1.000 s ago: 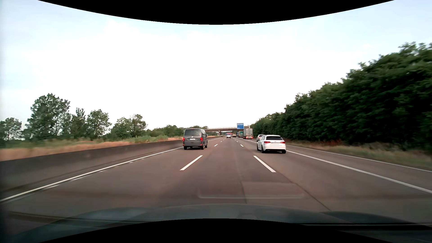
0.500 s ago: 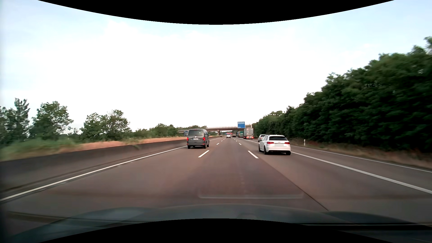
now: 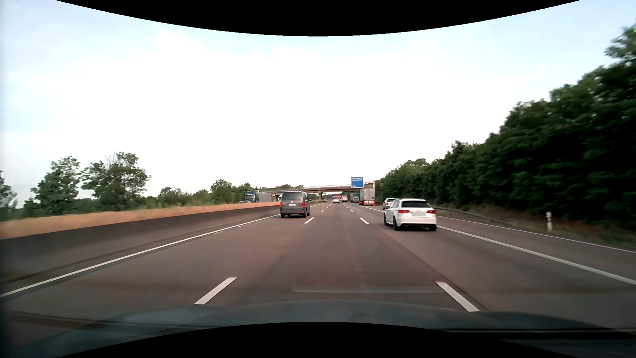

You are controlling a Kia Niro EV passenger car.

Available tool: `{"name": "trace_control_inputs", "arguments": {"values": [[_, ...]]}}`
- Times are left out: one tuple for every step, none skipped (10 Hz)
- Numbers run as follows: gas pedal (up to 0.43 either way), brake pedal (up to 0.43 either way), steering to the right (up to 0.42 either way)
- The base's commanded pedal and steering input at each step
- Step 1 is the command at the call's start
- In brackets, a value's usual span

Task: Follow the waypoints while adhering to traffic rules and regulations

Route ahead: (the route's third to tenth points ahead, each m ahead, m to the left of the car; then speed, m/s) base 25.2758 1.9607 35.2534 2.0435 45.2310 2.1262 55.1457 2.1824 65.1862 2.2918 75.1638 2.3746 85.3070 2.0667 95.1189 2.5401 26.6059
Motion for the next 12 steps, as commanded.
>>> {"name": "trace_control_inputs", "arguments": {"values": [[0.189,0.000,-0.004],[0.189,0.000,-0.004],[0.189,0.000,-0.004],[0.189,0.000,-0.004],[0.189,0.000,-0.004],[0.189,0.000,-0.004],[0.189,0.000,-0.004],[0.189,0.000,-0.004],[0.189,0.000,-0.004],[0.189,0.000,-0.004],[0.189,0.000,-0.004],[0.189,0.000,-0.004]]}}
